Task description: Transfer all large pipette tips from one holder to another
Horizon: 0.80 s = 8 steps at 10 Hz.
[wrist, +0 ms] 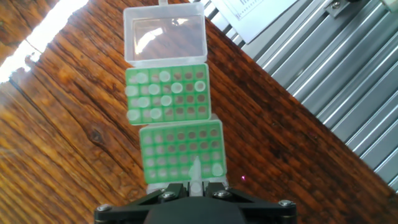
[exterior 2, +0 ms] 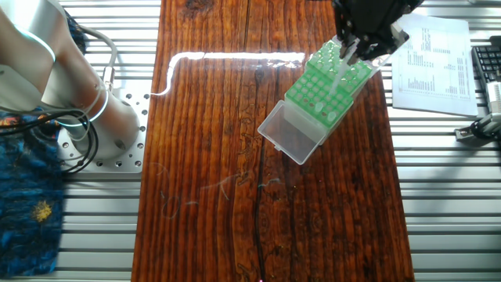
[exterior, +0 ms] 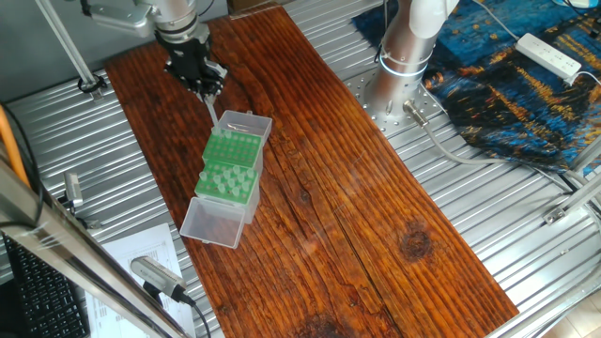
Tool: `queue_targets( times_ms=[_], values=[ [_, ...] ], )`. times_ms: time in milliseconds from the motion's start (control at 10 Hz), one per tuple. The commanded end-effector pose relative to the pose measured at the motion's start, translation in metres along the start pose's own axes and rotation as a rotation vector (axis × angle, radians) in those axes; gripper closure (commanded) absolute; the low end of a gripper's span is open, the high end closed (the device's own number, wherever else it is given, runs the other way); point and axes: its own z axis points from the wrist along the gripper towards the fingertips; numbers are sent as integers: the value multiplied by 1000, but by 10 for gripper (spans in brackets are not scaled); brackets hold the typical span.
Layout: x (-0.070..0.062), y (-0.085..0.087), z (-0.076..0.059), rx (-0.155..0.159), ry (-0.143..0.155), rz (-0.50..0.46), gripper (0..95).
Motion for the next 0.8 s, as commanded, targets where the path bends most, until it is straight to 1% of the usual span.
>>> queue_targets(
  times_ms=[100,200,500,800],
  values=[
    [1,-1,1,4,-1,-2,950],
    [0,-3,3,3,-4,-8,950],
    [-4,-4,7,7,1,-9,950],
    [-3,-5,9,11,6,-10,950]
  ],
)
